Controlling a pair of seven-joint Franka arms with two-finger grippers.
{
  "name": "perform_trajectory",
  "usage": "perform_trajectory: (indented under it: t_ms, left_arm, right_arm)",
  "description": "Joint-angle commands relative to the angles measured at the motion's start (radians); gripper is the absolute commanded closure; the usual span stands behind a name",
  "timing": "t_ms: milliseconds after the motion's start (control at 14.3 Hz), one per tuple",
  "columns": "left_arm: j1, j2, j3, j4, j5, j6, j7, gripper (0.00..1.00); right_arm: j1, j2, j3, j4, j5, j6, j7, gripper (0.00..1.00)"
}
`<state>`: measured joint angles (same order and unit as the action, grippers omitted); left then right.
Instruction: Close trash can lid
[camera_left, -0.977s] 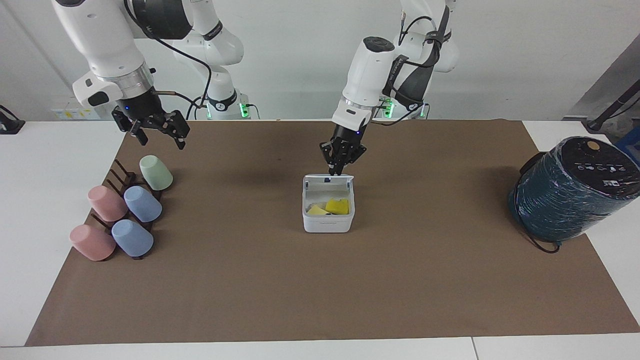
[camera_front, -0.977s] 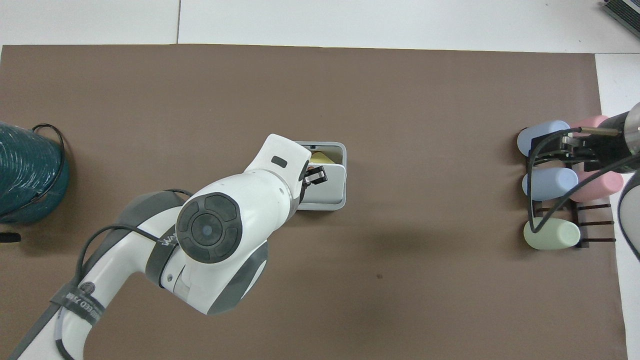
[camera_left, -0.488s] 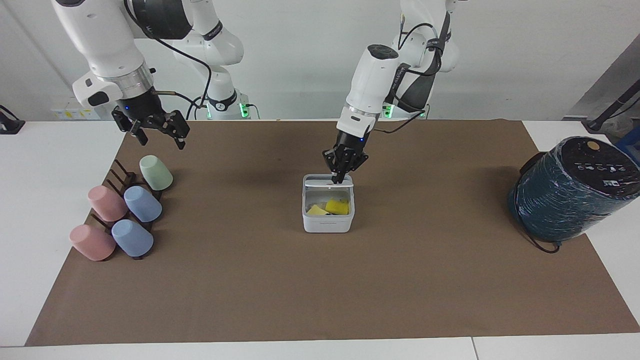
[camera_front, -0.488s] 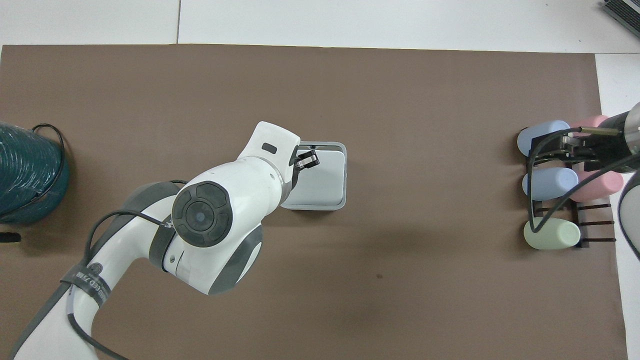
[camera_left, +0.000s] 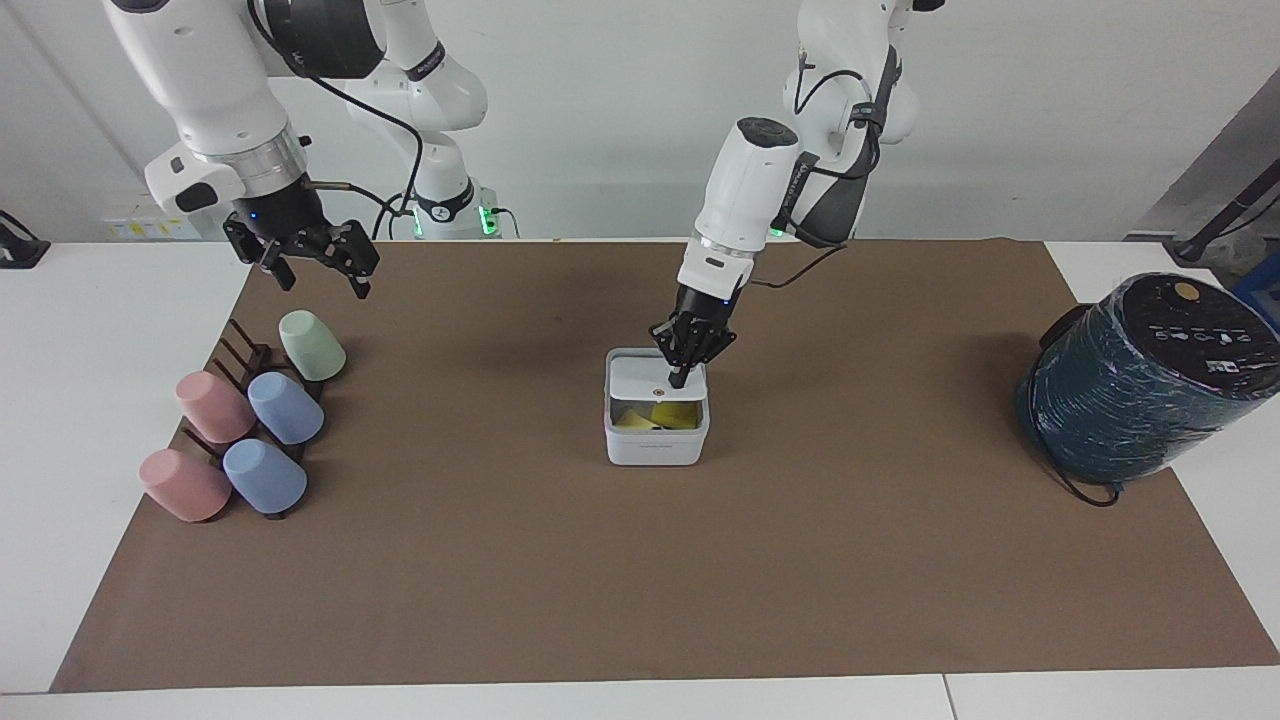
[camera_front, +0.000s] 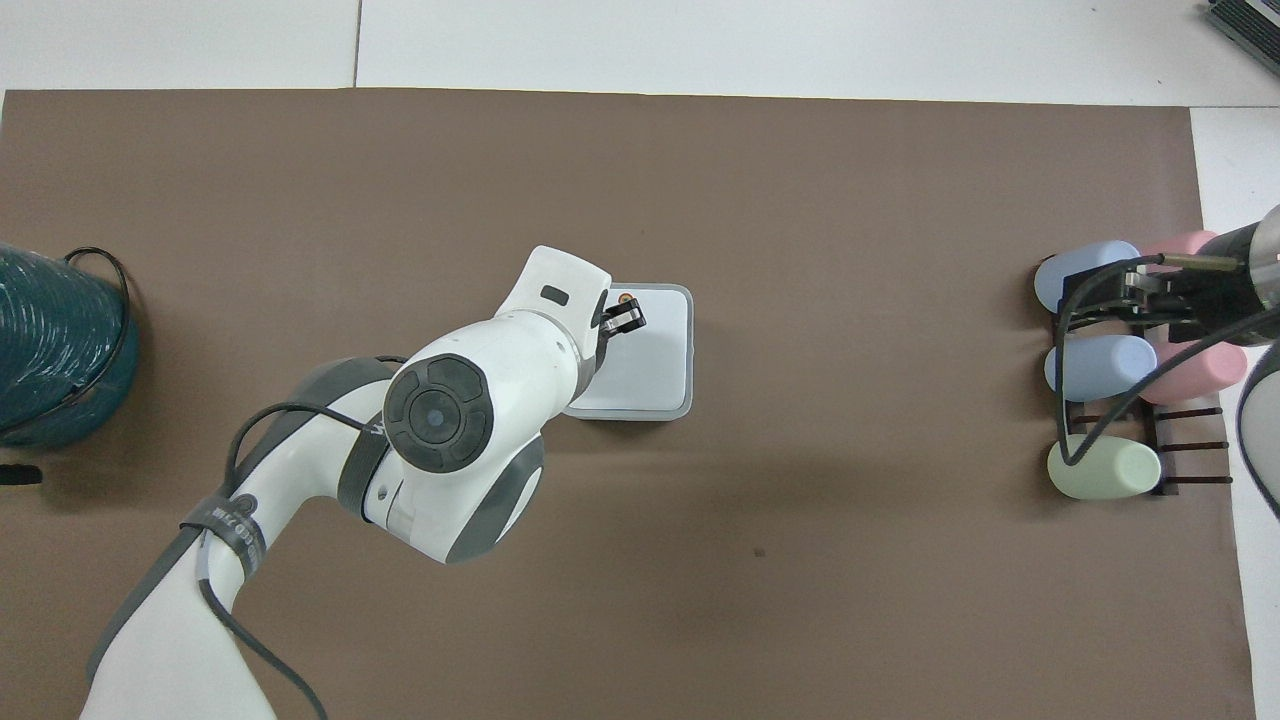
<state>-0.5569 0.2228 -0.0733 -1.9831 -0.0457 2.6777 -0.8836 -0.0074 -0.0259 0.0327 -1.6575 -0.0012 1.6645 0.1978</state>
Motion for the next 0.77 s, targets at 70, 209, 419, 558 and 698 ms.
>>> perform_trajectory:
  t_ms: [70,209,419,558,698]
  left_arm:
    - [-0.001,0.027,0.0,0.015,-0.014,0.027,-0.002,0.97]
    - [-0.003,0.036,0.0,0.015,-0.014,0.027,-0.002,0.97]
    - [-0.001,0.038,0.0,0.024,-0.013,0.007,0.002,0.97]
    - [0.009,0.041,0.0,0.085,-0.011,-0.071,0.003,0.97]
    - [0.012,0.058,0.001,0.176,-0.011,-0.201,0.005,0.97]
  right_arm:
    - [-0.011,-0.025,0.009,-0.031,-0.002,0.023,-0.014,0.0]
    - [-0.011,-0.025,0.007,-0.031,-0.002,0.023,-0.014,0.0]
    - [-0.011,-0.025,0.009,-0.031,-0.002,0.023,-0.014,0.0]
    - [-0.011,-0.025,0.007,-0.031,-0.002,0.023,-0.012,0.0]
    - [-0.011,-0.025,0.007,-0.03,-0.002,0.023,-0.012,0.0]
